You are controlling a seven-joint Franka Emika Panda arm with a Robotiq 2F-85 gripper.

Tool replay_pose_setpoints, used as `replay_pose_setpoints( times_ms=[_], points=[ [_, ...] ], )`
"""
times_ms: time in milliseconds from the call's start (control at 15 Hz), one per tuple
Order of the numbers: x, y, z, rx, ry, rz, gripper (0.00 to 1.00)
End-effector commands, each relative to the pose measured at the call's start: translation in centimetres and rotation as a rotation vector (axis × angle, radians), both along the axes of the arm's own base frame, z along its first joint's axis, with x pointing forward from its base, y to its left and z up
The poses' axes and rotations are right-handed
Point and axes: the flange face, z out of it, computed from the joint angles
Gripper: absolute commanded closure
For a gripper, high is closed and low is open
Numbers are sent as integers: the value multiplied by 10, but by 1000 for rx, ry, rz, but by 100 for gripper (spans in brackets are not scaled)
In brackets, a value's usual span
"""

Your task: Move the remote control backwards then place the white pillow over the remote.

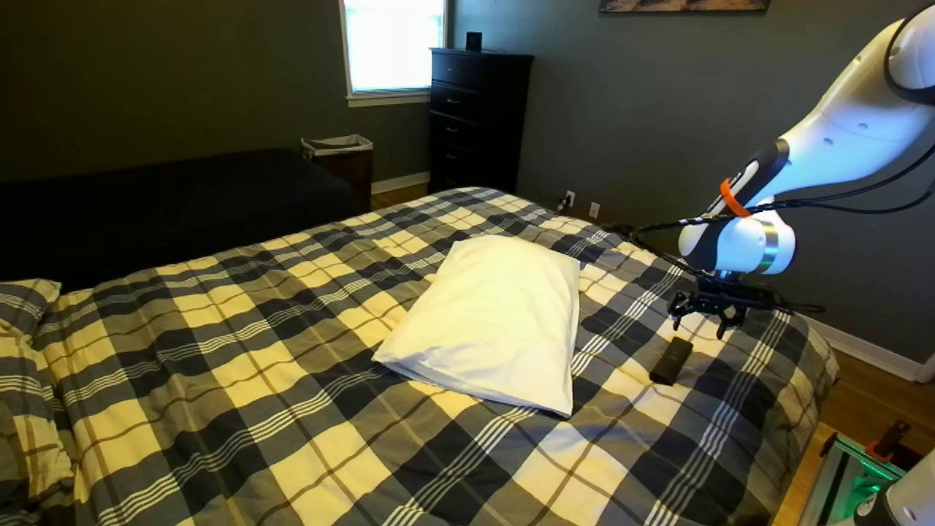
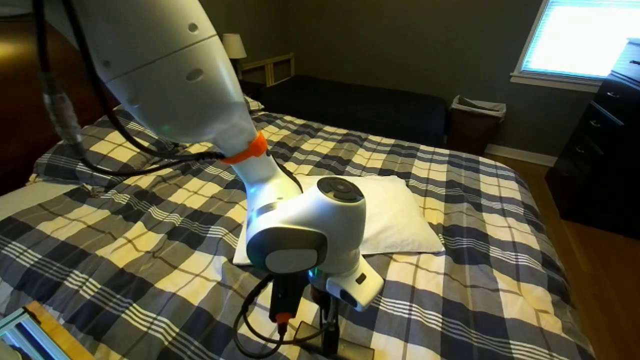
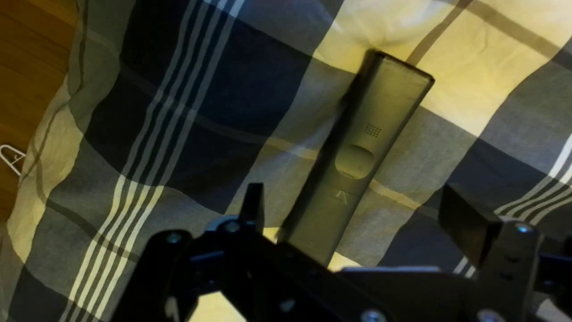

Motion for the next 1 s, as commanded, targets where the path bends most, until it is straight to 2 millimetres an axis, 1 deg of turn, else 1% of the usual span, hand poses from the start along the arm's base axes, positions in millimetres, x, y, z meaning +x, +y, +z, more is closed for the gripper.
replay_pose_setpoints(
  times_ms=[0, 267, 467, 800, 933],
  points=[
    [3, -7, -34, -6, -1, -71, 0],
    [13, -4, -66, 19, 17, -91, 0],
    [20, -6, -83, 20, 25, -124, 0],
    [26, -14, -106, 15, 49, -165, 0],
    [29, -17, -111, 14, 51, -176, 0]
  ],
)
